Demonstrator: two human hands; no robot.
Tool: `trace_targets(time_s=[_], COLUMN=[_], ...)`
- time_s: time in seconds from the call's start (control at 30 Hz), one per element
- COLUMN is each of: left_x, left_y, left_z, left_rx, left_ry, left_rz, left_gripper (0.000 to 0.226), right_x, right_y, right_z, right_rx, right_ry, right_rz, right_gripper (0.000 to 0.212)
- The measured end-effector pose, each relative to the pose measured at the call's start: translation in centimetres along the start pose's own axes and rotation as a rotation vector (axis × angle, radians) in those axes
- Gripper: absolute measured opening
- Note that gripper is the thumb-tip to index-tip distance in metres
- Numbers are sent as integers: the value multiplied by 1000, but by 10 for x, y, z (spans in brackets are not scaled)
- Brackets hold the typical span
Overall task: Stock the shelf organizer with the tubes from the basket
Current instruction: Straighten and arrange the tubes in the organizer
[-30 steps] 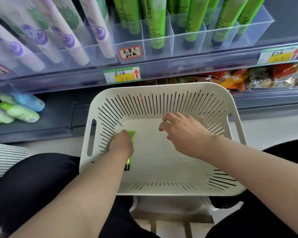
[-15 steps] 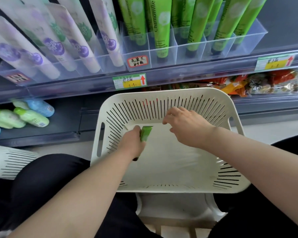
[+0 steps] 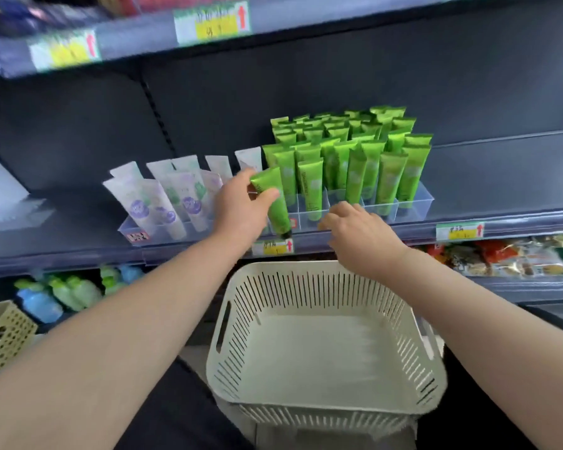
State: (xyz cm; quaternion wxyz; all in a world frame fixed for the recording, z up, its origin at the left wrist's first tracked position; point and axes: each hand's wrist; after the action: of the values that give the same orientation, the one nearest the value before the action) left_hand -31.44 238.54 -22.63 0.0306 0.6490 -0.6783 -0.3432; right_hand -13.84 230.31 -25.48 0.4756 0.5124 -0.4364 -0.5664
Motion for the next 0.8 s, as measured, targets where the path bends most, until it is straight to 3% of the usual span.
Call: trace_targets(time_s=[0.17,0.4,0.53,0.8], left_x=[-43,-75,-81,-83], left_y=[1,-42,-52,-41], left_z=[-27,-15,-9,-46], left_rx=[-165,-337,-421,-653], left_ry=[-89,54,42,-172], left_rz=[-79,112,193,155], left_gripper=[14,40,40,40], right_x=[-18,-31,-29,-17], right_y=[28,30,25,25], right_z=[-12,-52,-67,-89], right_rx=[4,-25,-64,-77], right_ry=[-22,-104,-149,-248], right_rz=[-81,-70,-41,-36], right_gripper=[41,35,33,32])
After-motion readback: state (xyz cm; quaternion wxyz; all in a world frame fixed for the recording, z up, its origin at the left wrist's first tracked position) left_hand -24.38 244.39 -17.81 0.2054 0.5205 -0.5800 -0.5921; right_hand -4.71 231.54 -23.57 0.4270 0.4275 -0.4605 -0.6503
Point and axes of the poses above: each hand's wrist, its own x-axis away from the middle knuckle, its own y-axis out of the back of the hand, z = x × y, and after that the axes turned 6 degrees about -y, right-handed
